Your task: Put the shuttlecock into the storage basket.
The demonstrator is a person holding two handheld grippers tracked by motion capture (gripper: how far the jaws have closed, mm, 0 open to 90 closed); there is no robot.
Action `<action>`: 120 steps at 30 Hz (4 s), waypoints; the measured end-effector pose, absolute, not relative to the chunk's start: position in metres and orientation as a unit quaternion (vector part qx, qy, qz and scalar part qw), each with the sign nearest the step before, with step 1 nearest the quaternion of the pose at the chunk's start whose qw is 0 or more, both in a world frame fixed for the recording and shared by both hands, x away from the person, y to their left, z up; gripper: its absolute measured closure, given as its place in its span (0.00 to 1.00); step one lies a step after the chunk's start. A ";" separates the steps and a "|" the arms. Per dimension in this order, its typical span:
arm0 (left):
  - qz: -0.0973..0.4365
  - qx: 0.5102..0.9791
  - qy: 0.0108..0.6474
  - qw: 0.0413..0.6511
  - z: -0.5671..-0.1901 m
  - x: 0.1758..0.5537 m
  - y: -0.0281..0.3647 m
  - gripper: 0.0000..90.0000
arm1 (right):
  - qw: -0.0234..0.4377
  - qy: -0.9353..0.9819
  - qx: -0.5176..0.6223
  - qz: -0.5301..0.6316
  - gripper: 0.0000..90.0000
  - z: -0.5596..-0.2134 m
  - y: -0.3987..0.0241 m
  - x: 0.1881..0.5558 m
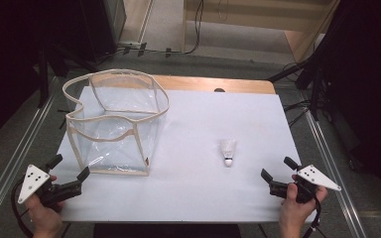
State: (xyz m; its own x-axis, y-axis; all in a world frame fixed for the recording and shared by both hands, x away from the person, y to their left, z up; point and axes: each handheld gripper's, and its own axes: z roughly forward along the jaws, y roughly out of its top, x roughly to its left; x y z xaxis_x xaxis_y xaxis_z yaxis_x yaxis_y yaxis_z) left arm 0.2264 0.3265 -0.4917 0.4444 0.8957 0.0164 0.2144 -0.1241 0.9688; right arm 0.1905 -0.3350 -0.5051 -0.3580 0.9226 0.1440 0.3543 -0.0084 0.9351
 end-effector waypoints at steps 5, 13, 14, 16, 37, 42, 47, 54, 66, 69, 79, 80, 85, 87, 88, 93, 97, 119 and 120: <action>0.330 0.674 0.412 0.517 -0.492 0.227 0.327 0.04 | 0.281 0.657 0.482 0.508 0.00 -0.497 -0.332 0.190; 0.330 0.678 0.410 0.513 -0.492 0.227 0.325 0.04 | 0.286 0.666 0.482 0.493 0.00 -0.484 -0.325 0.189; 0.330 0.678 0.410 0.513 -0.492 0.227 0.325 0.04 | 0.289 0.668 0.481 0.489 0.00 -0.482 -0.323 0.190; 0.330 0.678 0.409 0.513 -0.492 0.227 0.325 0.04 | 0.289 0.671 0.482 0.484 0.00 -0.480 -0.321 0.191; 0.336 0.682 0.406 0.507 -0.493 0.226 0.322 0.04 | 0.241 0.719 0.466 0.456 0.00 -0.455 -0.286 0.222; 0.335 0.683 0.403 0.508 -0.493 0.226 0.322 0.04 | 0.227 0.727 0.469 0.447 0.00 -0.455 -0.278 0.230; 0.337 0.686 0.401 0.505 -0.493 0.227 0.321 0.04 | 0.213 0.735 0.472 0.437 0.00 -0.457 -0.271 0.238; 0.336 0.689 0.399 0.504 -0.494 0.227 0.320 0.04 | 0.197 0.748 0.470 0.425 0.00 -0.458 -0.265 0.253; 0.335 0.691 0.398 0.503 -0.494 0.227 0.320 0.04 | 0.212 0.745 0.512 0.372 0.54 -0.470 -0.258 0.273; 0.335 0.691 0.398 0.503 -0.494 0.227 0.320 0.04 | 0.202 0.755 0.510 0.358 0.67 -0.476 -0.256 0.278; 0.336 0.689 0.398 0.503 -0.493 0.226 0.321 0.04 | 0.172 0.765 0.519 0.340 0.97 -0.492 -0.255 0.293; 0.336 0.689 0.398 0.503 -0.493 0.226 0.321 0.04 | 0.172 0.765 0.519 0.340 0.97 -0.492 -0.255 0.293; 0.335 0.689 0.398 0.505 -0.493 0.227 0.321 0.04 | 0.176 0.763 0.523 0.336 0.97 -0.497 -0.253 0.295; 0.335 0.690 0.397 0.504 -0.493 0.227 0.321 0.04 | 0.176 0.766 0.521 0.334 0.97 -0.498 -0.253 0.297; 0.335 0.690 0.398 0.504 -0.493 0.227 0.321 0.04 | 0.175 0.765 0.522 0.334 0.97 -0.499 -0.252 0.297; 0.333 0.690 0.398 0.505 -0.493 0.227 0.321 0.04 | 0.176 0.766 0.519 0.334 0.97 -0.498 -0.250 0.298; 0.333 0.689 0.399 0.506 -0.493 0.227 0.322 0.04 | 0.174 0.771 0.514 0.333 0.97 -0.500 -0.247 0.299; 0.333 0.689 0.399 0.506 -0.492 0.227 0.322 0.04 | 0.171 0.790 0.479 0.341 0.97 -0.498 -0.228 0.298; 0.332 0.689 0.399 0.506 -0.492 0.227 0.322 0.04 | 0.171 0.790 0.479 0.342 0.97 -0.498 -0.228 0.298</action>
